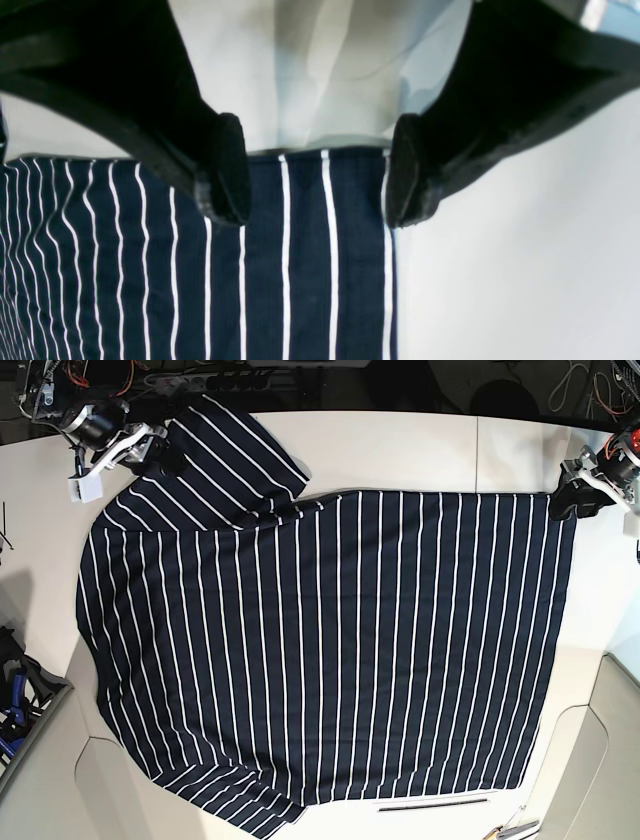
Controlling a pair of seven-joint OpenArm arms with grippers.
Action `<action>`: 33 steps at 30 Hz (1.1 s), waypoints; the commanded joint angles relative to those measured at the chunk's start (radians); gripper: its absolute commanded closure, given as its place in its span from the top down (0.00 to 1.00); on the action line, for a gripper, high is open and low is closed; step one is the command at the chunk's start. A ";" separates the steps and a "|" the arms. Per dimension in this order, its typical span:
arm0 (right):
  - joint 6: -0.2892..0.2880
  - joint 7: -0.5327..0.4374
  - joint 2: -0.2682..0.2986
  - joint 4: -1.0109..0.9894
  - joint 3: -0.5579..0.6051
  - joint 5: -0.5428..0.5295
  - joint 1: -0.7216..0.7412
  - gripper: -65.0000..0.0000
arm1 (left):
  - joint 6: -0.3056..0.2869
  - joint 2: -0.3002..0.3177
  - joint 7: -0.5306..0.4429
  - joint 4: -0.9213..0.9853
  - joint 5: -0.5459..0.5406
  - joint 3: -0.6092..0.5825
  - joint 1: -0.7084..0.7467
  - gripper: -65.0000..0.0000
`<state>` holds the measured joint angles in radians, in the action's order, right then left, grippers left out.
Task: Fold the T-shirt properly
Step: 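Lift the shoulder corners with both grippers and fold them over the shirt body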
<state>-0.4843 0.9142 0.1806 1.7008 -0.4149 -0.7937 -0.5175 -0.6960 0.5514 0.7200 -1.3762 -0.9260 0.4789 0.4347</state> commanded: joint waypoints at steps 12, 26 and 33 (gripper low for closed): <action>0.005 0.024 -0.002 0.003 0.000 0.016 -0.006 0.10 | -0.002 0.013 -0.020 -0.005 0.017 0.000 0.006 0.16; -0.067 0.064 -0.025 0.087 -0.089 -0.074 -0.007 0.00 | -0.002 0.014 -0.073 -0.040 0.016 0.060 -0.003 0.00; -0.097 0.096 -0.054 0.215 -0.168 -0.172 -0.002 0.00 | -0.002 0.015 -0.069 -0.108 -0.020 0.090 -0.009 0.00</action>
<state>-0.5728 1.0241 0.1188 1.8973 -0.5766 -0.9413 -0.5201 -0.6926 0.5453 0.6655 -1.4662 -0.9253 0.5598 0.4313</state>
